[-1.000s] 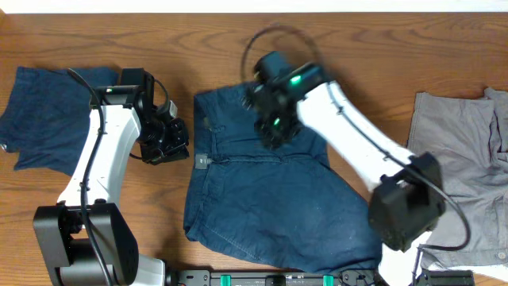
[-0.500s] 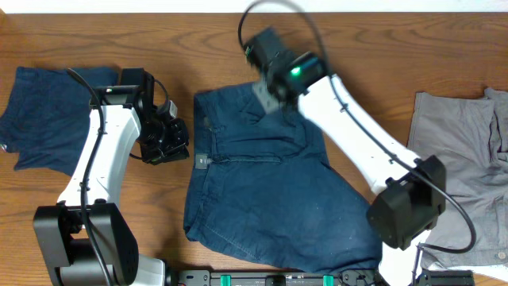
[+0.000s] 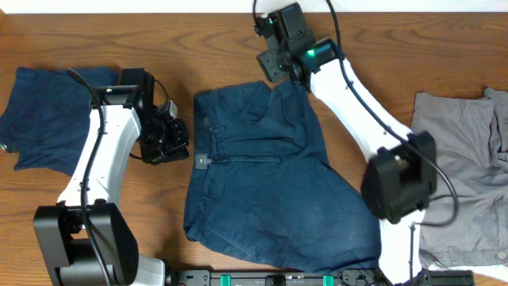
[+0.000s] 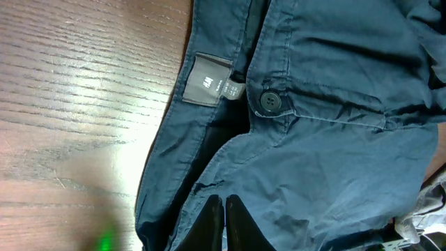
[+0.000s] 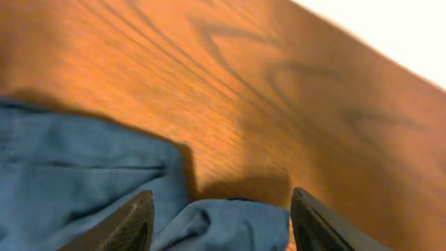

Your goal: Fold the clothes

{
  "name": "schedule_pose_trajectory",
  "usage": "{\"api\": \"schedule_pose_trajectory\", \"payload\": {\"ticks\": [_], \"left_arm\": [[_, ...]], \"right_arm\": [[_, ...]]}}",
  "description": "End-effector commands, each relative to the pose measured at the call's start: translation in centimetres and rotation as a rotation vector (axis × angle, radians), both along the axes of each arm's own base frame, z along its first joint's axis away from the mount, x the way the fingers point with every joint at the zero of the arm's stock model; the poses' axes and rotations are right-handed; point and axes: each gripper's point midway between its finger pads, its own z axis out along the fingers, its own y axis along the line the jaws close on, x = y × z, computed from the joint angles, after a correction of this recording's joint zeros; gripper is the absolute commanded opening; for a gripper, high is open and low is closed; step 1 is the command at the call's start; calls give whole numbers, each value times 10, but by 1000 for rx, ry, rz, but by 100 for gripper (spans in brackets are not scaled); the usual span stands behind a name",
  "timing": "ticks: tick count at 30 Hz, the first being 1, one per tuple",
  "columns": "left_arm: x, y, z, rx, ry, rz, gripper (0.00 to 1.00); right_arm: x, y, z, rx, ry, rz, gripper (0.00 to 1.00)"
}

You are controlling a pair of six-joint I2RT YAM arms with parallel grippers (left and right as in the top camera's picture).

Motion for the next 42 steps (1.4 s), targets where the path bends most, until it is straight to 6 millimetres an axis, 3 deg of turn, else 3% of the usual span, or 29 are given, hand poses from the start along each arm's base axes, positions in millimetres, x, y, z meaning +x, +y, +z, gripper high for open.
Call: {"api": "schedule_pose_trajectory", "payload": {"ticks": [1,3,6,9,12,13,17,20,24,28,30,31,37,39,41,42], "left_arm": [[-2,2,-2,8,10,1,6],[-2,2,-2,8,10,1,6],[-2,2,-2,8,10,1,6],[-2,2,-2,8,10,1,6],[-2,2,-2,8,9,1,6],[-1,2,-2,8,7,1,6],[-1,2,-2,8,6,1,6],[-1,2,-2,8,6,1,6],[-1,2,-2,8,6,1,6],[-1,2,-2,8,6,1,6],[-1,2,-2,8,6,1,6],[-1,2,-2,8,6,1,6],[-1,2,-2,8,6,1,6],[-1,2,-2,8,5,1,6],[0,2,-3,8,3,1,6],[0,2,-3,8,3,1,6]], "right_arm": [[14,-26,-39,0,59,-161,66],[19,-44,-57,-18,79,-275,68],[21,-53,-72,-2,108,-335,70],[19,-54,-82,9,139,-327,70],[7,-46,-94,27,210,-282,63],[2,-45,-98,29,238,-275,59],[-13,-48,-105,8,306,-270,13],[-21,-60,-108,-29,344,-289,1],[-29,-84,-105,-59,382,-364,1],[-23,-97,-80,-30,344,-392,2],[-18,-99,-71,-17,320,-389,13],[-18,-99,-70,-19,318,-371,13],[-25,-99,-81,-58,352,-315,5],[-22,-95,-82,-46,345,-308,16],[-18,-92,-81,-33,329,-301,42],[-17,-91,-80,-32,322,-293,45]]}}
